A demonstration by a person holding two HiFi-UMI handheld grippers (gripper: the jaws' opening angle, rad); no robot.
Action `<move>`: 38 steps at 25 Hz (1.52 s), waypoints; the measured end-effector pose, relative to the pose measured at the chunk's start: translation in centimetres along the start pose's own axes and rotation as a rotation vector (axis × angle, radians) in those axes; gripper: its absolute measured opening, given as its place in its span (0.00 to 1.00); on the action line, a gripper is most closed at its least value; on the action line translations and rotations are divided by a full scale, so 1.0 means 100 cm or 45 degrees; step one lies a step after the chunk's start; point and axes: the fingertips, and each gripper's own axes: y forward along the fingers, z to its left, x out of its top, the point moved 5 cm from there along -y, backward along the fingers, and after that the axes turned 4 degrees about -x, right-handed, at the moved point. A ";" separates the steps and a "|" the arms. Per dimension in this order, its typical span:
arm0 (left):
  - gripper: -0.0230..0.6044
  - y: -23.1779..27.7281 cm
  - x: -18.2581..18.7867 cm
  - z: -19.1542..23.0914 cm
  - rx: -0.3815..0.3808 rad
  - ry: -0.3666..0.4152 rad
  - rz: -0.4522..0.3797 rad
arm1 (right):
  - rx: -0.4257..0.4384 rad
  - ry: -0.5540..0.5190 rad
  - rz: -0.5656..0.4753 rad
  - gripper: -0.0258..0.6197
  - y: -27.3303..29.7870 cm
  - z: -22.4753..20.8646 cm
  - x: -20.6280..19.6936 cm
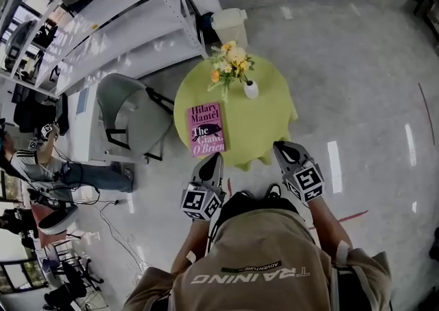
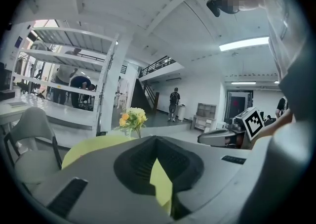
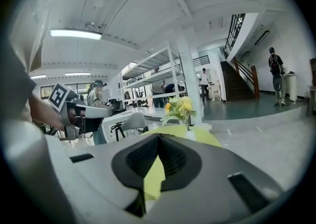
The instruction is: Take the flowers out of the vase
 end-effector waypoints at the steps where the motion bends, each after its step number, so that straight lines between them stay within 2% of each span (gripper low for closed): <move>1: 0.04 0.002 -0.002 0.005 0.002 -0.009 0.004 | 0.004 -0.004 0.015 0.04 0.007 -0.001 -0.003; 8: 0.04 0.032 -0.010 0.076 -0.066 -0.019 -0.002 | -0.062 -0.008 0.065 0.04 0.074 0.004 -0.004; 15: 0.04 0.081 0.023 0.119 -0.221 0.019 -0.027 | -0.184 -0.023 0.135 0.05 0.130 -0.013 0.035; 19: 0.04 0.100 0.030 0.148 -0.222 -0.009 -0.033 | -0.234 -0.025 0.156 0.05 0.164 -0.019 0.040; 23: 0.04 0.108 0.040 0.160 -0.248 -0.035 -0.037 | -0.234 0.028 0.176 0.05 0.183 -0.027 0.044; 31: 0.04 0.118 0.037 0.171 -0.182 -0.056 -0.002 | -0.210 -0.013 0.213 0.05 0.215 -0.060 0.045; 38: 0.04 0.132 0.041 0.153 -0.111 -0.068 0.031 | -0.107 -0.090 0.306 0.05 0.244 -0.088 0.032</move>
